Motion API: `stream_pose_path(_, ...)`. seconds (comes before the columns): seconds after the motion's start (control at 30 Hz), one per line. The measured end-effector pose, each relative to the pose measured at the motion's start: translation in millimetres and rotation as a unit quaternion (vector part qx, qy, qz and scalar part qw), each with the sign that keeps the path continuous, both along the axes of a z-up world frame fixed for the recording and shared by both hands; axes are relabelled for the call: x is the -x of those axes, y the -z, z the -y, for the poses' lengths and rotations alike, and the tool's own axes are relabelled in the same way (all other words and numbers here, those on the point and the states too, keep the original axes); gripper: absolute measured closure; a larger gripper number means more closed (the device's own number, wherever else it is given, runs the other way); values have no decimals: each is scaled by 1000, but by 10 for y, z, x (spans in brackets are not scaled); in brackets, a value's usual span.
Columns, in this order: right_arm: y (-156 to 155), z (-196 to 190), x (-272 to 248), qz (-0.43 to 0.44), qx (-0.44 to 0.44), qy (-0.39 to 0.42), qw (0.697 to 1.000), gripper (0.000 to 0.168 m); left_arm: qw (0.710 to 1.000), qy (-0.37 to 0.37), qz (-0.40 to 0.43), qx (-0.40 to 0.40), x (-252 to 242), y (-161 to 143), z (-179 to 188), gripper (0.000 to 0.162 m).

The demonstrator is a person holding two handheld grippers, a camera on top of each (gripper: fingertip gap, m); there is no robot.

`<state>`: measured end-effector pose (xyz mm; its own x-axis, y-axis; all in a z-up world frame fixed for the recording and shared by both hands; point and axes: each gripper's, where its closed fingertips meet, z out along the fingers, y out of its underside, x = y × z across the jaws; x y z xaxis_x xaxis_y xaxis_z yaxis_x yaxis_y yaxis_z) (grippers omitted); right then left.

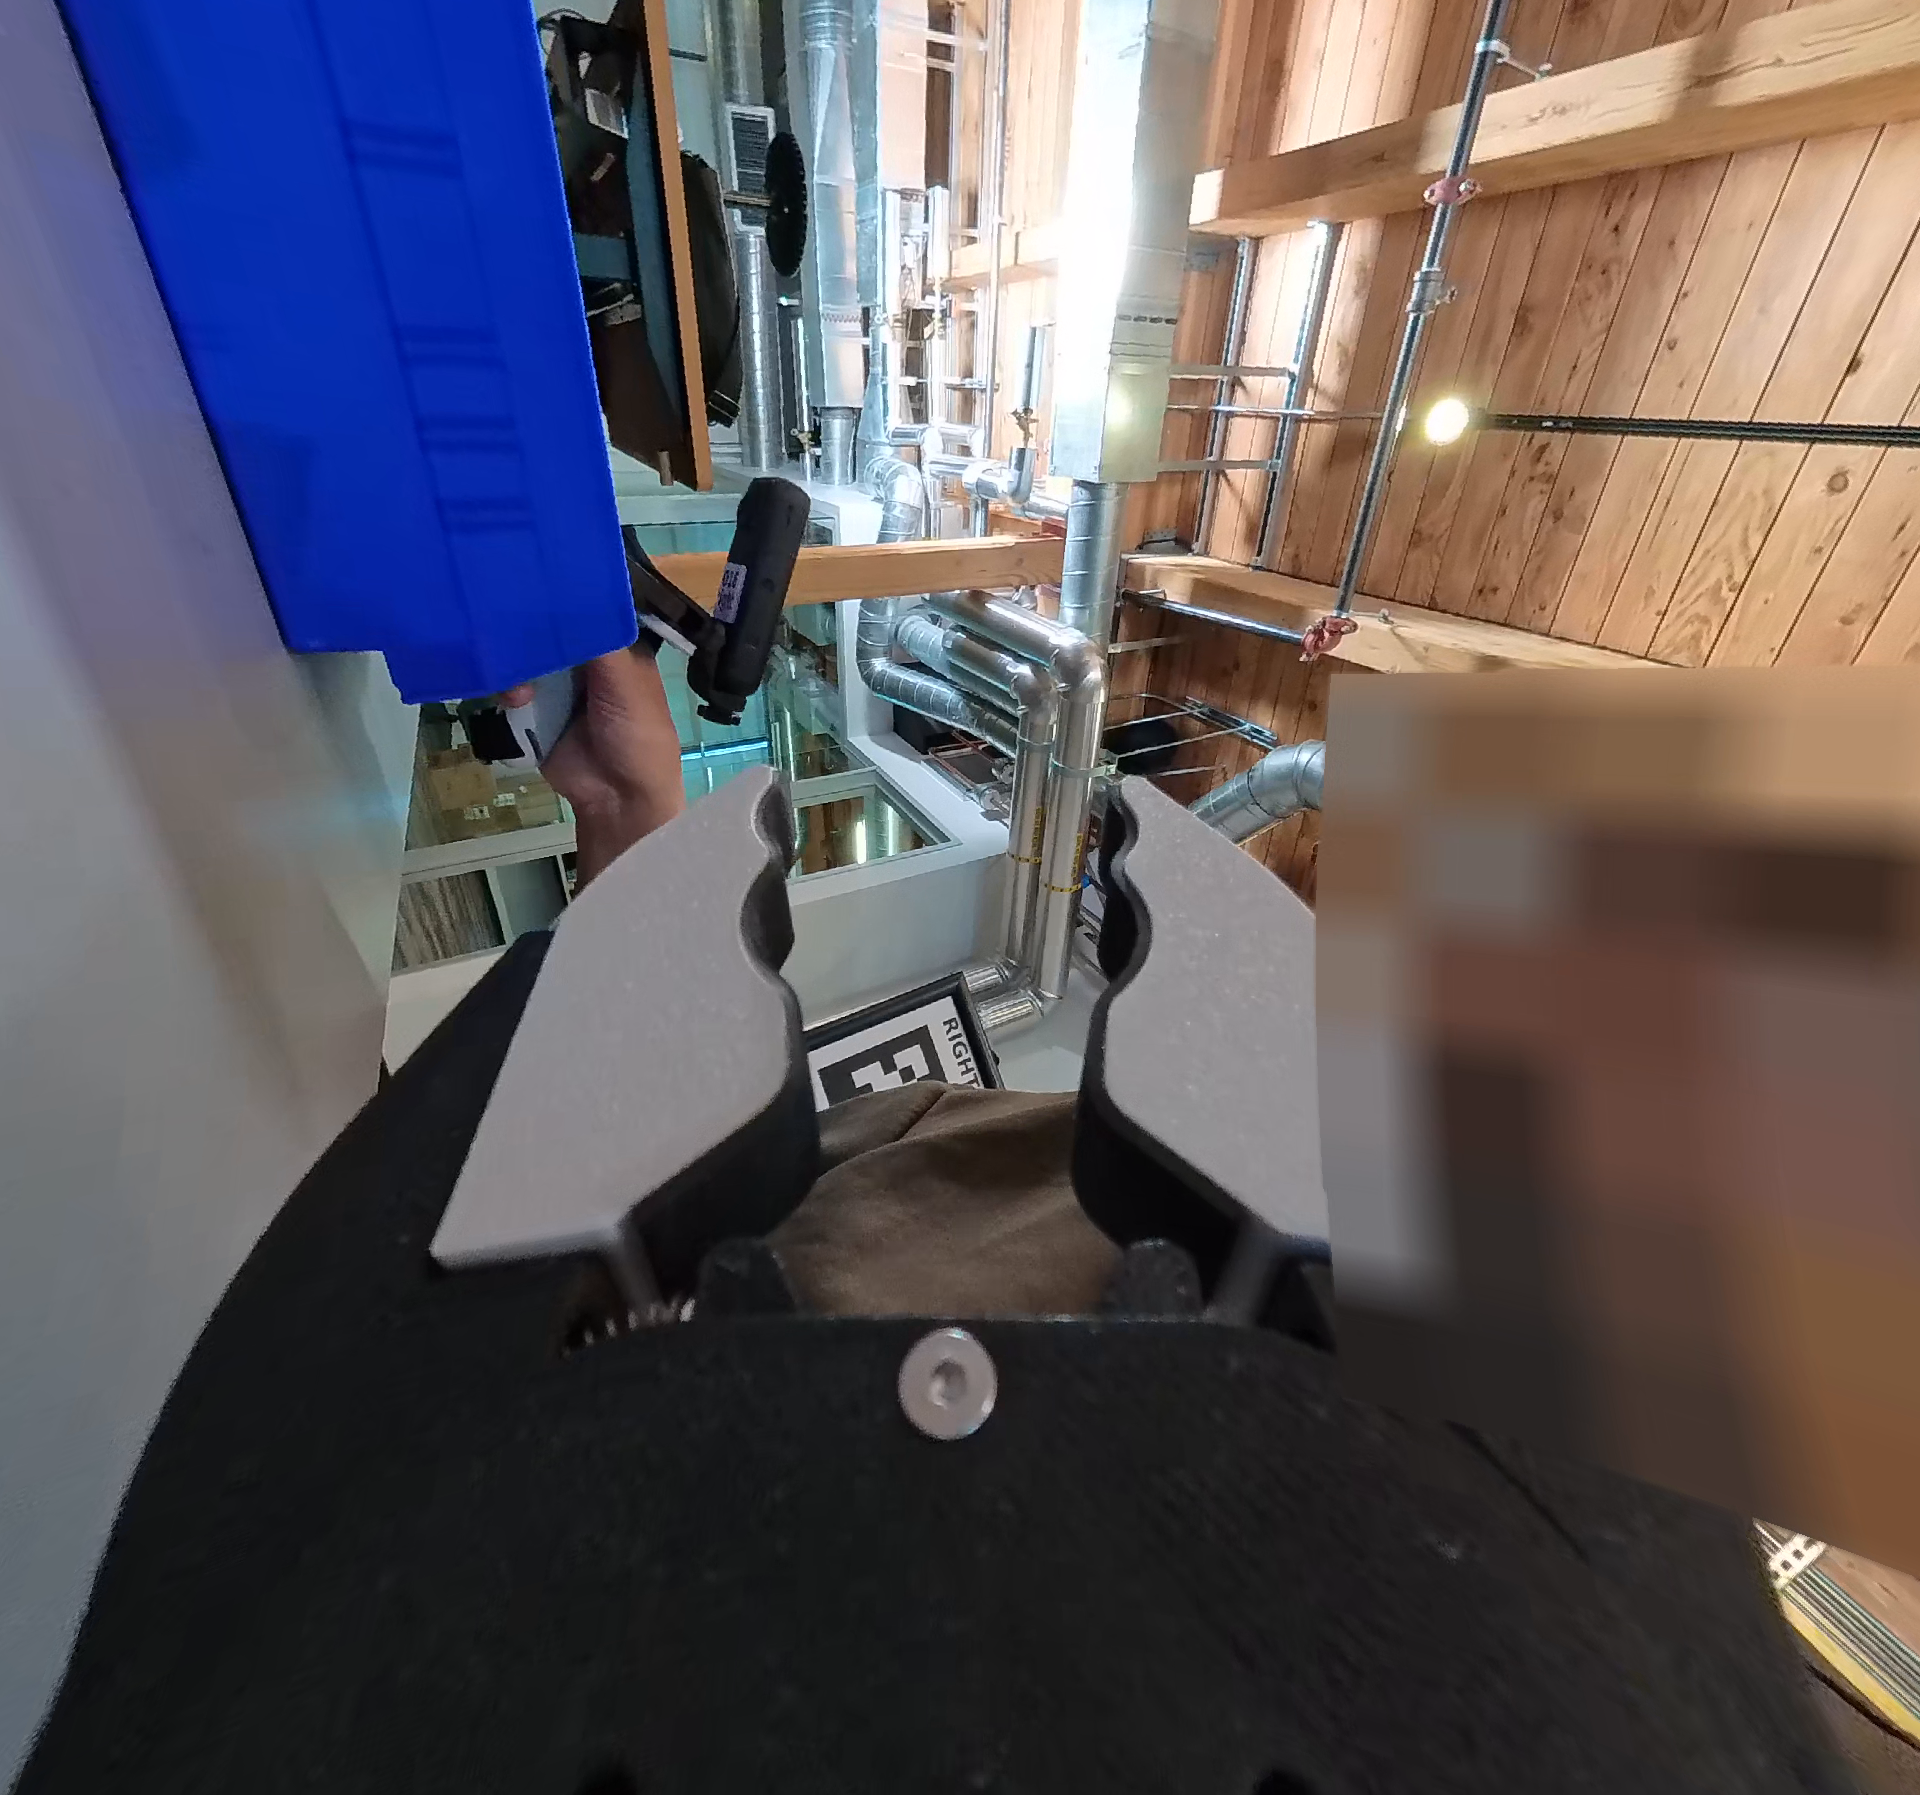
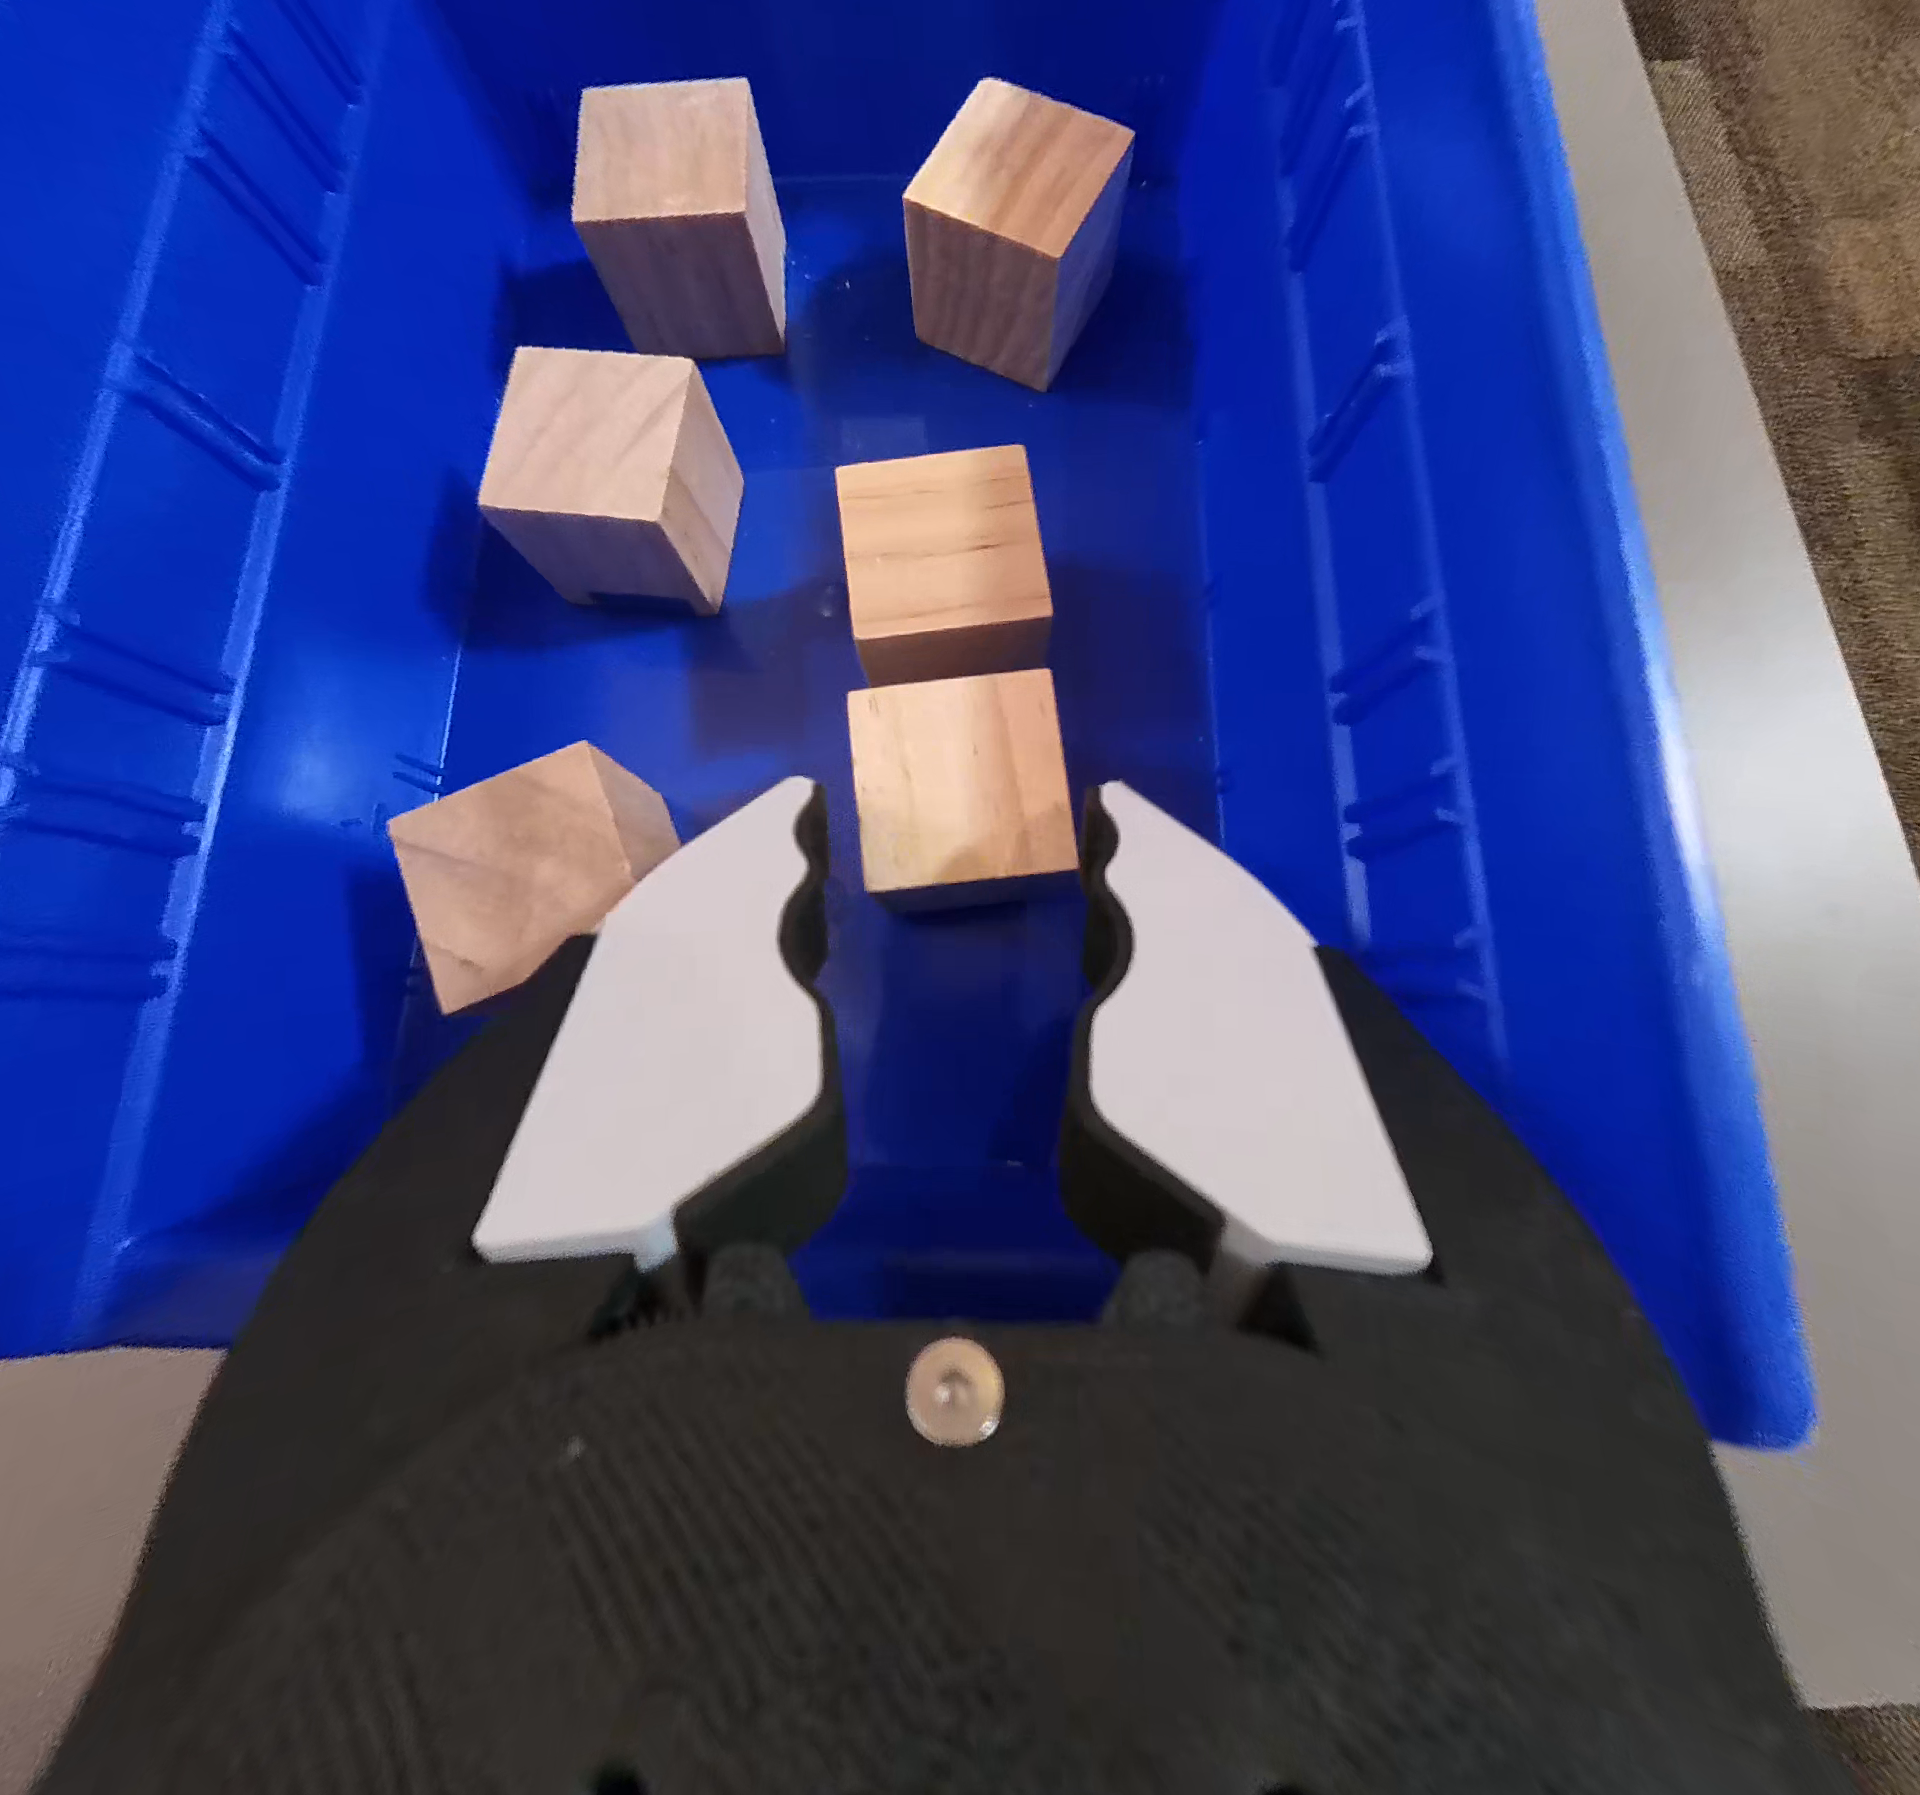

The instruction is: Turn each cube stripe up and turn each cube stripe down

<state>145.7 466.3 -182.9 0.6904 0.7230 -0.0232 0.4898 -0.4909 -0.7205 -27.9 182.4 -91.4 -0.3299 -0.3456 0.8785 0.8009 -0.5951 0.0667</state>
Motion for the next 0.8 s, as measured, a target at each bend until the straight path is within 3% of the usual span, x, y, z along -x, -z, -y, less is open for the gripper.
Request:
stream_pose_path(0.4, -208, 17, -52, 26, -85, 4, 996, 115, 1000, -3, -1, 1, 59, 56, -4, 106)
stream_pose_path(0.53, -323, 53, 54, -47, -89, -15, 995, 121, 1000, 8, -12, -7, 66, 93, 7, 107)
stream_pose_path(0.6, -631, 61, 107, -137, -141, -22, 980, 131, 998, -9, -62, -11, 56, 141, 0, 115)
stream_pose_path(0.67, -918, 92, 108, -210, -188, -29, 959, 131, 985, -45, -165, -18, 40, 209, -17, 124)
stream_pose_path(0.8, -1082, 48, 39, -238, -252, -18, 938, 126, 937, -98, -333, -44, 87, 215, -66, 125)
